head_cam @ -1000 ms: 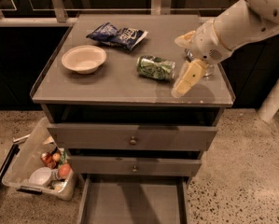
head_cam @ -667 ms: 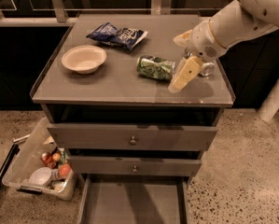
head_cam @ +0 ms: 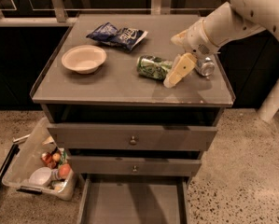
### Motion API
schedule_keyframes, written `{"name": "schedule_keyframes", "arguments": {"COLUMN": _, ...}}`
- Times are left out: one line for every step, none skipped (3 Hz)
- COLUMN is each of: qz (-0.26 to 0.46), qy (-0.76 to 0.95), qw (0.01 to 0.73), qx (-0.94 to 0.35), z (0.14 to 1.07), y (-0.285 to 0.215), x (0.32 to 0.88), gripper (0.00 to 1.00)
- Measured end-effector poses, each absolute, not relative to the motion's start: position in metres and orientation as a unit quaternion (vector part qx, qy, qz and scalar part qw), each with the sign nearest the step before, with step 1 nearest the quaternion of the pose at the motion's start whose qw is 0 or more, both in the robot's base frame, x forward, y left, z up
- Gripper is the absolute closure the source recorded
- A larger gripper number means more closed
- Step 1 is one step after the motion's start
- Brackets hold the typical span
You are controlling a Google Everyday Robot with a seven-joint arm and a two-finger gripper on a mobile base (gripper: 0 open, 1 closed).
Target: Place green can into bottom drawer
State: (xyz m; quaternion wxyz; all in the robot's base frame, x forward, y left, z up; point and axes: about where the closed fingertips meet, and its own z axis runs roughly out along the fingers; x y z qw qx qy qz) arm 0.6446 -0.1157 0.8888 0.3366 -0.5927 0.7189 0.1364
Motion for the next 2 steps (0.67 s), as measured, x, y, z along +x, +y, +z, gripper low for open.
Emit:
{"name": "schedule_keyframes", "arguments": {"qz": 0.142, "qy": 0.723, "qw": 0.335, "qx": -0.587, "z": 0.883, "y": -0.112, "x": 0.655, "gripper": 0.00}}
{"name": "schedule_keyframes", "arguments": {"qz": 0.163, "qy": 0.737, "qw": 0.321, "qx": -0.572, "z": 0.862, "y": -0.101, "x": 0.659, "gripper": 0.00}}
